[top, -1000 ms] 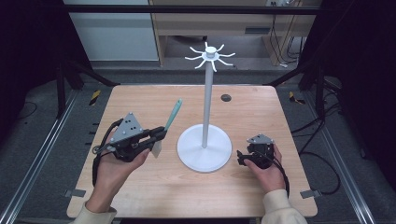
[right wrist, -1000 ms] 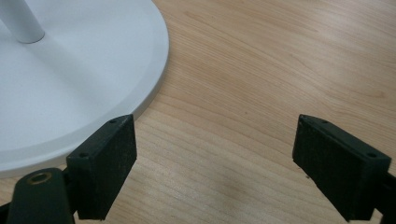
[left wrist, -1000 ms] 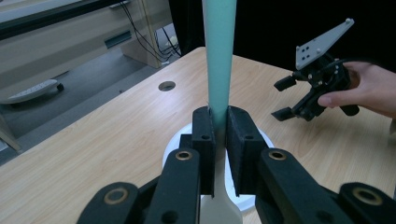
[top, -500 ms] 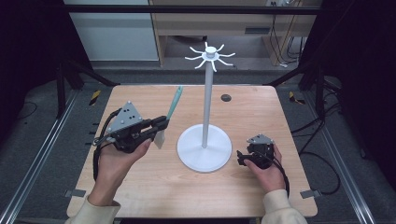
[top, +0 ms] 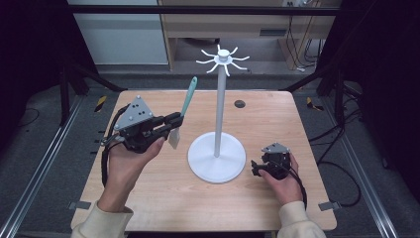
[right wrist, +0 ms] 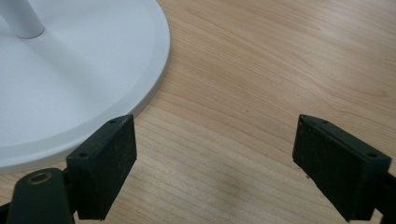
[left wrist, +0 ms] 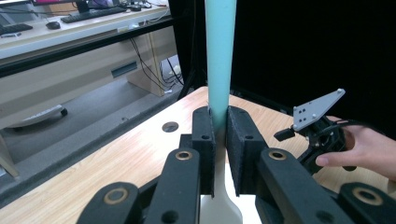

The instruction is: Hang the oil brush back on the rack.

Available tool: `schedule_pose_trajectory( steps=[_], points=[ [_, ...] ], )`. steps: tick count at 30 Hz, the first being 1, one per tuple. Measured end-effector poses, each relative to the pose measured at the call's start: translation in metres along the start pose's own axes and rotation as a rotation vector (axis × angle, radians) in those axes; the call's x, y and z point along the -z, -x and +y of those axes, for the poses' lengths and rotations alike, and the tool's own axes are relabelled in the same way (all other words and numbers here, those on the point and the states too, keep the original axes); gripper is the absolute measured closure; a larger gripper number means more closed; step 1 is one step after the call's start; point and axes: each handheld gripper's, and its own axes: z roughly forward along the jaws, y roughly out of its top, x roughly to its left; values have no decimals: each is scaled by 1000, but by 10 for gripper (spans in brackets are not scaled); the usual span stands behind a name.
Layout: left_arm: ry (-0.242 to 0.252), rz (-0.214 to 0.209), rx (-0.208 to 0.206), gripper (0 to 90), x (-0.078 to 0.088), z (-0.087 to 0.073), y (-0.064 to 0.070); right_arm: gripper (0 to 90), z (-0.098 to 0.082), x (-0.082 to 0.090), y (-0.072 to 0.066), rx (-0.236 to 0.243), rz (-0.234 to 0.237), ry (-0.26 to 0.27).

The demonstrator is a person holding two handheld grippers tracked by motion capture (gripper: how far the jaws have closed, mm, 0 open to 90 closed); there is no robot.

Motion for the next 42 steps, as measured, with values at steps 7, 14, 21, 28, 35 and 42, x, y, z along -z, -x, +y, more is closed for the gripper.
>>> schedule_pose_trajectory(
  steps=[7,14,21,28,35,42],
  points=[
    [5,0,-4,818,-5,8,2,140,0,0,0,-3,3,-3],
    [14,-11,-12,818,-7,17,6,139,-1,1,1,-1,0,-3],
    [9,-18,-10,817,-12,19,7,136,-1,2,3,-10,0,1],
    [4,-14,-15,817,-14,21,8,135,-1,2,3,-11,-1,0],
    [-6,-10,-18,817,-17,21,9,134,-1,3,4,-12,-2,4],
    [-13,-12,-11,818,-21,21,8,135,-2,3,5,-9,-2,2]
  ],
)
